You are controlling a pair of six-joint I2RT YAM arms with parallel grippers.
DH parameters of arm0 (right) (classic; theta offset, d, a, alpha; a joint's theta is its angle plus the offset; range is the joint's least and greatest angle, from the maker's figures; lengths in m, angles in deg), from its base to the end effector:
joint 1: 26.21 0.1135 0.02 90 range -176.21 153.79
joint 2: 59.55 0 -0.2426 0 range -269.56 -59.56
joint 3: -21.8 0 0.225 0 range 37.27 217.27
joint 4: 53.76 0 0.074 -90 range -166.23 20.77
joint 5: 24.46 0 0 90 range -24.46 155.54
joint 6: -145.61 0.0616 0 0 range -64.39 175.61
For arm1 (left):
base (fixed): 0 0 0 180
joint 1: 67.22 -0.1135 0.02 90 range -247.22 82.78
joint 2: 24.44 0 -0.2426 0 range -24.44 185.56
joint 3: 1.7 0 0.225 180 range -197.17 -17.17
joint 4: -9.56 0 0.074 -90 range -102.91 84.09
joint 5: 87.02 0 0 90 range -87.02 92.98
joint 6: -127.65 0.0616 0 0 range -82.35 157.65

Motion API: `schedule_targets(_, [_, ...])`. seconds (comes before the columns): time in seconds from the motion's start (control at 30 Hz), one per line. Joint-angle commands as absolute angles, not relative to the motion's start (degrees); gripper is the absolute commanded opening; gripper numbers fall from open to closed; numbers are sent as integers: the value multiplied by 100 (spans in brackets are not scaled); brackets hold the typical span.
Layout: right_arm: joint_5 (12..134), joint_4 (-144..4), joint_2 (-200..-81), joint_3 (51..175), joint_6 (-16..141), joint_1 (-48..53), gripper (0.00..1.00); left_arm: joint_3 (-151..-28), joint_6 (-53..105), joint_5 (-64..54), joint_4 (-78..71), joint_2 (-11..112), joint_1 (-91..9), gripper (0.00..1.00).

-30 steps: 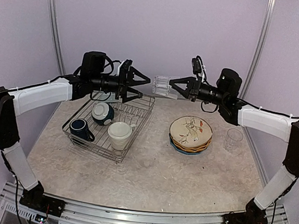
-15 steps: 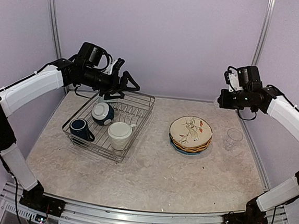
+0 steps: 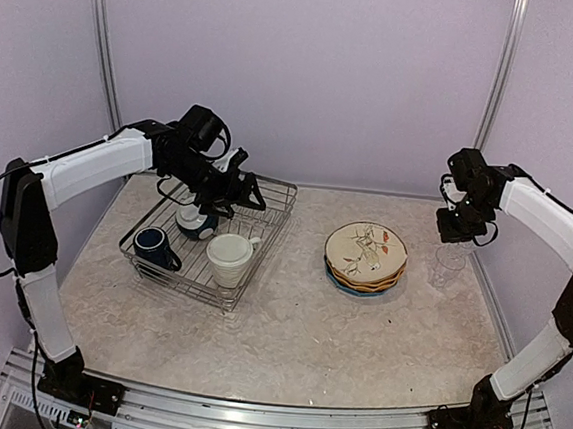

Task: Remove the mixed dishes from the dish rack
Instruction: Place the cup on the cup.

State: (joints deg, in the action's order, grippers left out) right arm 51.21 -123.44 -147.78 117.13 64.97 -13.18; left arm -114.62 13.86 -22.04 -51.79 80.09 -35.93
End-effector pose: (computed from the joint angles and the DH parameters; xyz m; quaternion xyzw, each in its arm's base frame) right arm 0.2931 0.0522 0.2651 -0.0013 0.9644 -0.0732 0.2542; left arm 0.3126 -0.2205 0.2775 0.1292 0.9192 -0.3255 0.1800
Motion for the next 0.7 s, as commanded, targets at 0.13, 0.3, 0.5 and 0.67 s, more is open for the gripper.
schedule_targets(0.13, [5366, -12428, -14995, 11684, 6448, -1465, 0, -11928, 1618, -1846, -5830, 8225, -3528, 90])
schedule_targets(0.3, [5453, -12205, -15138, 11510, 6419, -1577, 0, -12475, 1684, -1880, -6401, 8707, -3525, 86])
schedule_targets(0.5, [5817, -11986, -15241, 11449, 6311, -1753, 8, -13325, 1876, -1803, -7081, 9472, -3364, 75])
schedule_targets(0.67, [5999, -11893, -15255, 11470, 6279, -1791, 40, -13751, 1971, -1651, -7459, 9934, -3237, 66])
